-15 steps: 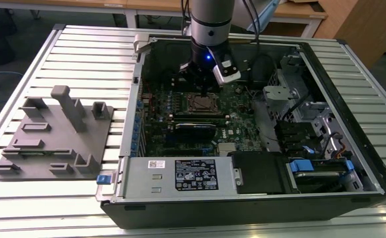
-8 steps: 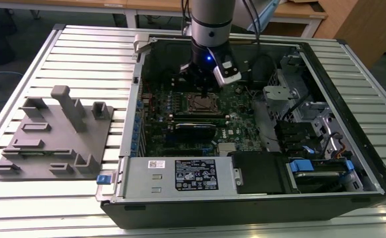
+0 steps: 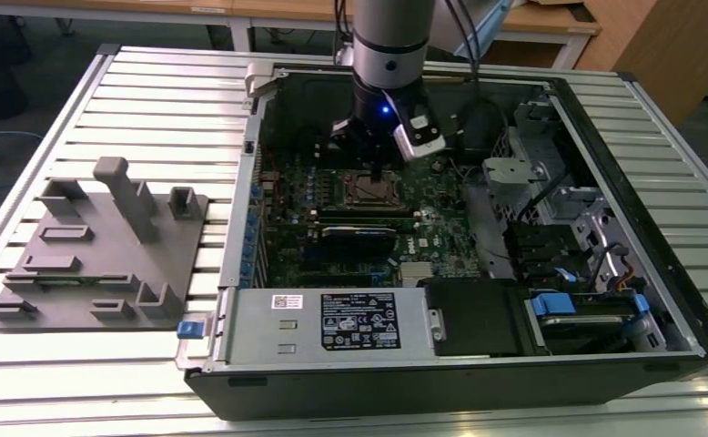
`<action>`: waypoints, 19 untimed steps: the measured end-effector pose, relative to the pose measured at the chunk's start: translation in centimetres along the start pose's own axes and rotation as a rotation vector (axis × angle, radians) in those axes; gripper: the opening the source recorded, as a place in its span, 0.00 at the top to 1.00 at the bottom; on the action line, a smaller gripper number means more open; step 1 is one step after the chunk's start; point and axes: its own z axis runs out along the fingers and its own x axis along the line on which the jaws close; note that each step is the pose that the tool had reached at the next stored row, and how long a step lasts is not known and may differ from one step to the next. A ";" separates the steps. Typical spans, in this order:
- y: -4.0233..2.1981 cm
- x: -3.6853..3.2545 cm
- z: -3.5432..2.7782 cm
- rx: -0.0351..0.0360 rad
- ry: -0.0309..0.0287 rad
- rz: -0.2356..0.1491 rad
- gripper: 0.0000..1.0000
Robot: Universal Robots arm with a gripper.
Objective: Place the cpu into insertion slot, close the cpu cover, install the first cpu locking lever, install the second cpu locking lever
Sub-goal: 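Install the second cpu locking lever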
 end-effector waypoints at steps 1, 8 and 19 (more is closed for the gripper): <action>-0.16 -0.02 -0.01 -0.0001 0.0000 0.000 0.89; -1.16 -0.11 -0.06 -0.0001 -0.0001 0.000 0.89; -2.38 -0.23 -0.13 -0.0001 -0.0001 0.000 0.89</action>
